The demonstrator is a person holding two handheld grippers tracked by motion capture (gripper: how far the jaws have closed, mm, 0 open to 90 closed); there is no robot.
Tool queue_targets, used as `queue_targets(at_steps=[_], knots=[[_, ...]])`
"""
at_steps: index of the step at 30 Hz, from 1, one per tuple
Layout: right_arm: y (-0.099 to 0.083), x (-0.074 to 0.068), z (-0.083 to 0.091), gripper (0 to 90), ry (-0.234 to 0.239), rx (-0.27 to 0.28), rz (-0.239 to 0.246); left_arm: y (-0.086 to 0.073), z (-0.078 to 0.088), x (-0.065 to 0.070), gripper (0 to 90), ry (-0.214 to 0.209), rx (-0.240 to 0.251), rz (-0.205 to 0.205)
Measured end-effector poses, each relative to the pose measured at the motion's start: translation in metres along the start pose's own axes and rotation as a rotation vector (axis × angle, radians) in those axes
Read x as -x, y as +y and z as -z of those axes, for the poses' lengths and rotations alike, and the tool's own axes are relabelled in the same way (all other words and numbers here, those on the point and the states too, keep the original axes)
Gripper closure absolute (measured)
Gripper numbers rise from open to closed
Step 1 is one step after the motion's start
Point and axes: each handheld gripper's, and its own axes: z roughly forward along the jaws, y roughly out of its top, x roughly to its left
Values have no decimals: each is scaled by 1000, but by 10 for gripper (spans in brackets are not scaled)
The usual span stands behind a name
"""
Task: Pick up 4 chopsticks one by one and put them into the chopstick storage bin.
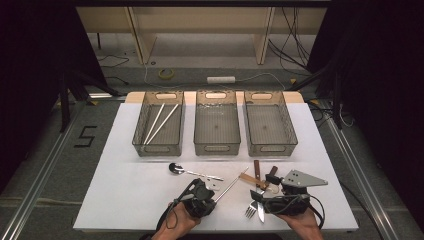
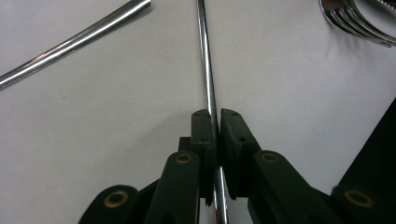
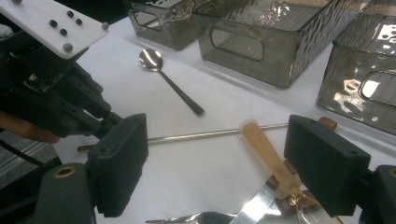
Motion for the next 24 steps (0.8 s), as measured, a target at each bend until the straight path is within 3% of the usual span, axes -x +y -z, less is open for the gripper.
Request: queue_targets(at_steps=[11,24], knots=[[0,1,0,229,-1,3,-1,0,1,-8,844,-21,16,21],[0,1,0,229,1,4,-3,4,20,-17,845,-36,95,11]])
